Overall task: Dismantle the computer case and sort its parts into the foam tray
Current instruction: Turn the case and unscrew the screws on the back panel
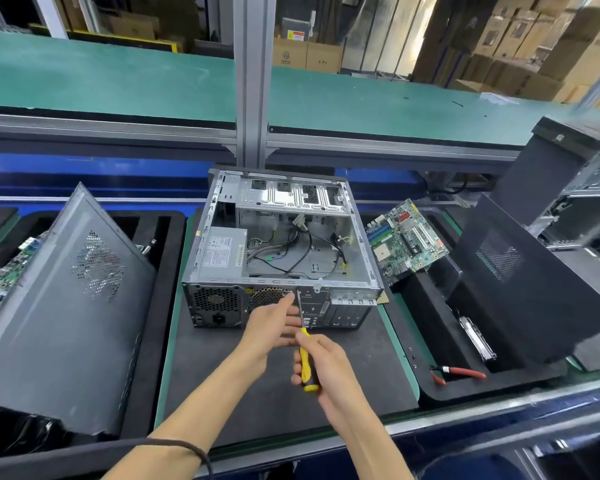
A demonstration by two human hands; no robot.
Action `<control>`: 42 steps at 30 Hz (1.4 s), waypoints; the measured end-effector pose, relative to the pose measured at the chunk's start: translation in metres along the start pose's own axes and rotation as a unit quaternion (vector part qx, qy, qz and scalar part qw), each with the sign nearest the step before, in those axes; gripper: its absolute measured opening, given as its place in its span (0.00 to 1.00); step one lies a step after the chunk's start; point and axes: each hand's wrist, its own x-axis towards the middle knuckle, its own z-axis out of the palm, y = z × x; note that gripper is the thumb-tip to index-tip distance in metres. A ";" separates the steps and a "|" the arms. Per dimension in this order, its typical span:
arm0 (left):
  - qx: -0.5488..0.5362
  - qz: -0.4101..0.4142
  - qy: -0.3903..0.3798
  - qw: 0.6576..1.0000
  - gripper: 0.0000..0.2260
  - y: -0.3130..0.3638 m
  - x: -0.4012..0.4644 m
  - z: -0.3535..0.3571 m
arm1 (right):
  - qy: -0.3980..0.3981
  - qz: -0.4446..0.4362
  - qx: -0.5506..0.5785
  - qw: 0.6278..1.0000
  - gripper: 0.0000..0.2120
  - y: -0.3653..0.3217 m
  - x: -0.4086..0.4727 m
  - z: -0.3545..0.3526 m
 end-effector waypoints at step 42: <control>0.334 0.214 -0.077 0.915 0.04 -0.088 0.037 0.080 | 0.200 0.022 0.007 0.979 0.06 0.032 -0.021 -0.098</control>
